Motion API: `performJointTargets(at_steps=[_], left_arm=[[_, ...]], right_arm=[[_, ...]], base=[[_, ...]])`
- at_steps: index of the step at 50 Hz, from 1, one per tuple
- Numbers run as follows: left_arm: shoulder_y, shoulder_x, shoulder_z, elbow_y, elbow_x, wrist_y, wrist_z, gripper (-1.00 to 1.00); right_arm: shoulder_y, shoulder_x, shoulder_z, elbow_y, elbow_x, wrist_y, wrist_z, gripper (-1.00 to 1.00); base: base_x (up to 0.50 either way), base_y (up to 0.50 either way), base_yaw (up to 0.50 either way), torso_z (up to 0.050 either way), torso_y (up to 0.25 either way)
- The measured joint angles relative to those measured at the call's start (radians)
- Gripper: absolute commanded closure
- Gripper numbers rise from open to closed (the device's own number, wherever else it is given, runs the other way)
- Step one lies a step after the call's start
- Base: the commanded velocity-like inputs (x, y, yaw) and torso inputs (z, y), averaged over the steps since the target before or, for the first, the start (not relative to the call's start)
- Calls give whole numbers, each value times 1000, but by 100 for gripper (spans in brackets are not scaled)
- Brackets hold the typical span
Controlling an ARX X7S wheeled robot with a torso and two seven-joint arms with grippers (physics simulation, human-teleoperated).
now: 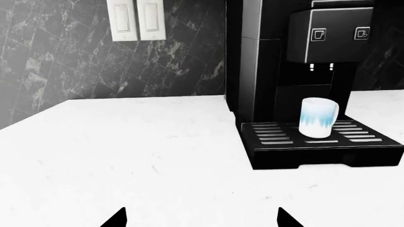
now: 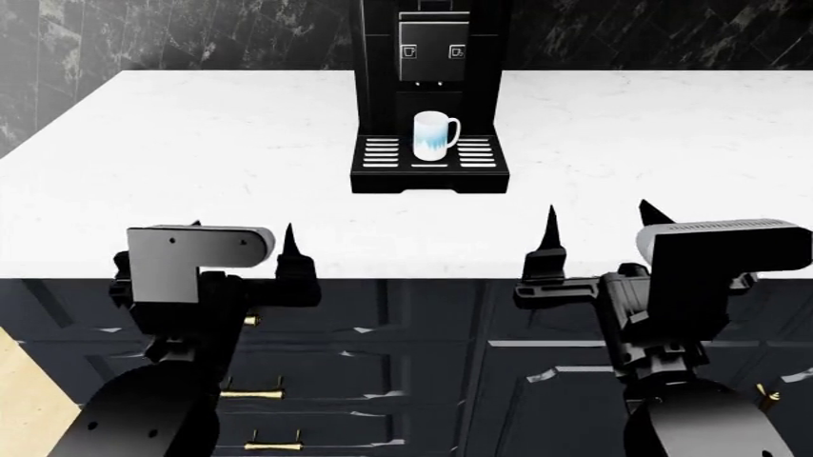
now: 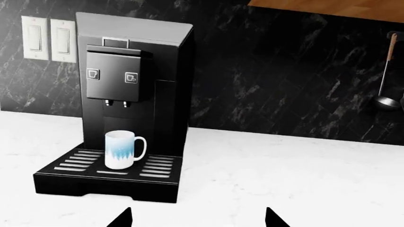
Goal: Press the button on the coffee machine to serve coffee.
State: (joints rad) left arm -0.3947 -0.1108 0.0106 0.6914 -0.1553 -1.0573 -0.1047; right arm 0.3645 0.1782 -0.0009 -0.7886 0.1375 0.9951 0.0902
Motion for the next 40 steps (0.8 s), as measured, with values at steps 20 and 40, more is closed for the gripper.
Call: performJointTargets(at_steps=[20,40], left_arm=[[-76,-35,-37,61,-42,-155,-1,-100],[-47,-50,-64,65,-59,-136,-4,-100]], right_arm=[[30,16,81,-107,34,130,-3,-100],[10,23,95,-113,46,113,3,-100]], base=[[232,0,0,0,0],[469,14,0,0,0]])
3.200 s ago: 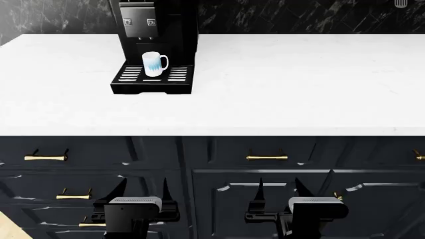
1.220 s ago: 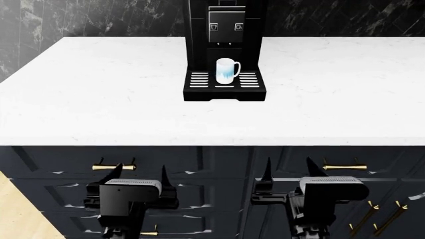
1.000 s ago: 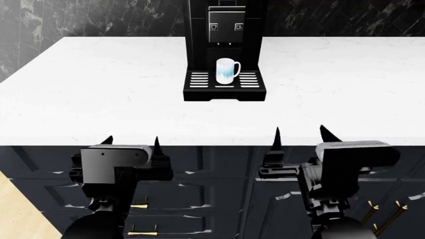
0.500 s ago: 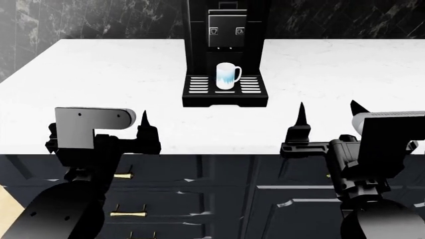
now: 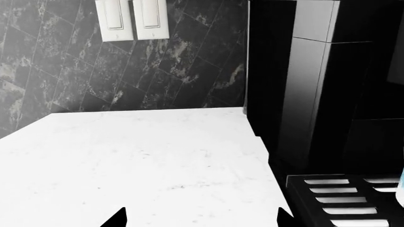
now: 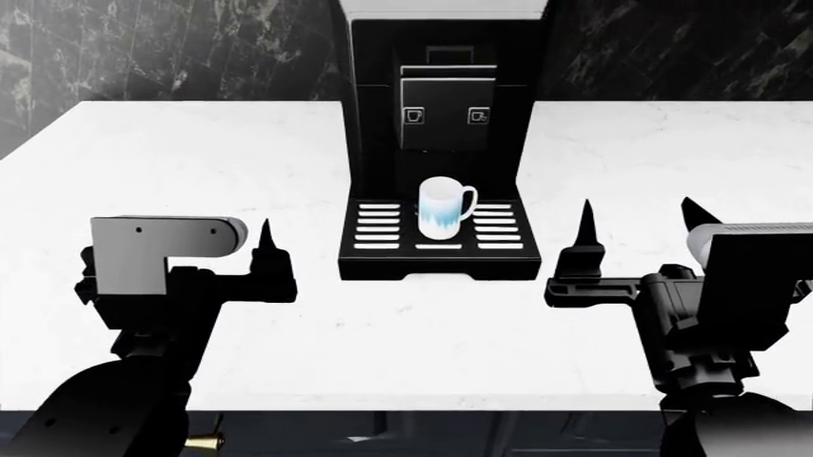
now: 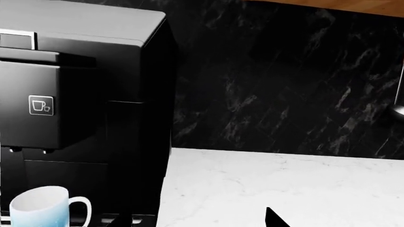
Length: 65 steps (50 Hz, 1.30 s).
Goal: Press the button on the coffee machine to serve coffee.
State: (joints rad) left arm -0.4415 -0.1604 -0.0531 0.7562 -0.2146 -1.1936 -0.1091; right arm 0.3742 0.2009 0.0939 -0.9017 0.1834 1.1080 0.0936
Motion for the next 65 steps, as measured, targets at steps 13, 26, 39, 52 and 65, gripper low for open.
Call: performJointTargets(at_steps=[13,26,39,52,65], left_arm=[[14,-10,-6,-3,-6,18,-4,-100],[25,-18,-10,-5,-14,34,-6,-100],[33,-26,-7,-8,-20,42,-10,-100],[40,-30,2,-11,-26,52,-16,-100],[41,-34,5,-12,-35,55,-21,-100]], right_arm=[[-4,7,8,-3,10,-1,3,-100],[1,8,10,-48,32,50,8,-100],[78,177,47,-118,585,124,393,-100],[175,504,-178,-138,1034,-162,796,-100],[411,698,-612,-133,1156,-474,976,-100]], base=[[421,0,0,0,1],[36,0,0,0,0],[0,0,0,0,0],[0,0,0,0,0],[0,0,0,0,0]])
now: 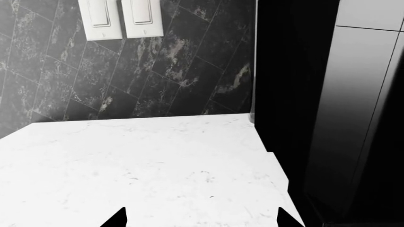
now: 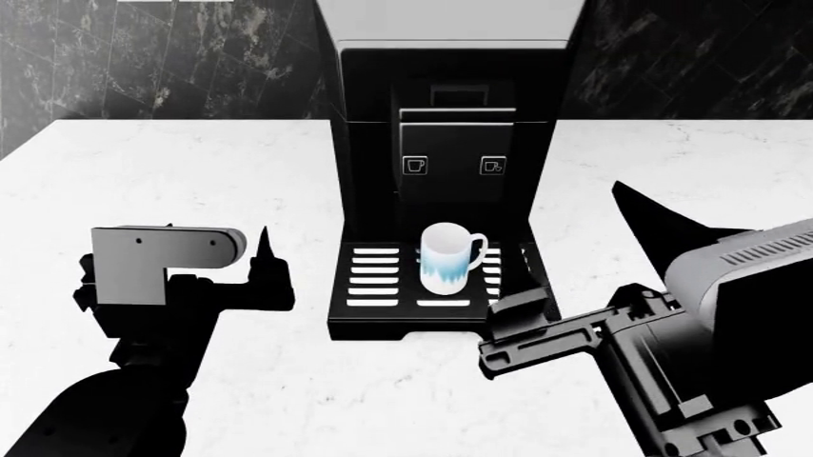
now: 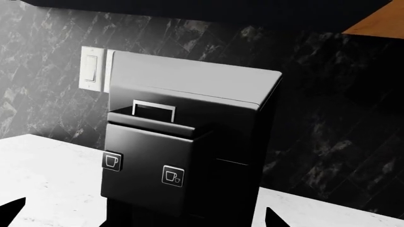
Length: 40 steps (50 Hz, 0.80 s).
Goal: Press the button on the coffee machine to serve coffee.
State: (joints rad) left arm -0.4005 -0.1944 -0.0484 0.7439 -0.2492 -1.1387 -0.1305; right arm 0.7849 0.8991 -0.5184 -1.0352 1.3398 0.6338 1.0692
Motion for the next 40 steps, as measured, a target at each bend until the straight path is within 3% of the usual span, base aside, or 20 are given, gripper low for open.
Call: performJointTargets(at_steps=[10,25,26,40], left_arm=[[4,-4,1,-4,-7,7,-2,-100],[10,-8,-2,-12,-14,19,-8,-100],[10,-8,-1,-13,-15,20,-8,-100],[13,-11,-1,-17,-23,25,-15,-100]], right_arm=[[96,-9,-139,39,28,-50,20,-100],[162,-50,-209,120,31,-68,-8,-100],[164,-53,-211,124,30,-68,-9,100],[199,-88,-232,158,17,-59,-11,100]], base=[[0,0,0,0,0],[0,0,0,0,0],[0,0,0,0,0],[0,0,0,0,0]])
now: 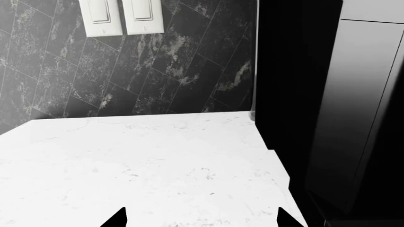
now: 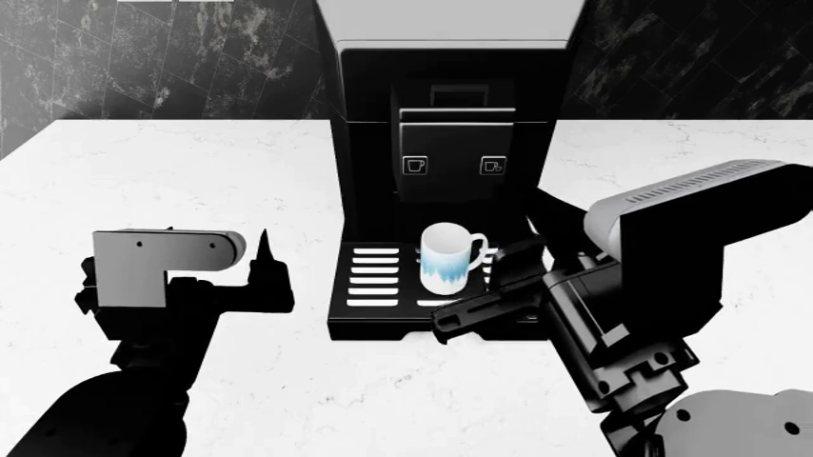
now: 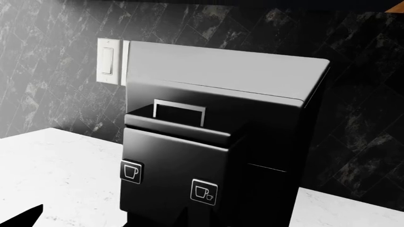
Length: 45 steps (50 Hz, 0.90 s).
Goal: Press the button on the coffee machine to serve coffee.
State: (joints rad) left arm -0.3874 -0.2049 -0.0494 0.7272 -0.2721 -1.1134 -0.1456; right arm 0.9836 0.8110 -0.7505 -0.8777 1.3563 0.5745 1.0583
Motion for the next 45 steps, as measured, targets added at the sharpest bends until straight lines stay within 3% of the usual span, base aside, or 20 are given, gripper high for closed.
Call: performJointTargets(at_steps=[45], left_arm=[[11,-14,2,-17,-25,23,-15,-100]], right_arm=[[30,-51,-21,92,-49,10,-27,100]], base=[[0,0,0,0,0]])
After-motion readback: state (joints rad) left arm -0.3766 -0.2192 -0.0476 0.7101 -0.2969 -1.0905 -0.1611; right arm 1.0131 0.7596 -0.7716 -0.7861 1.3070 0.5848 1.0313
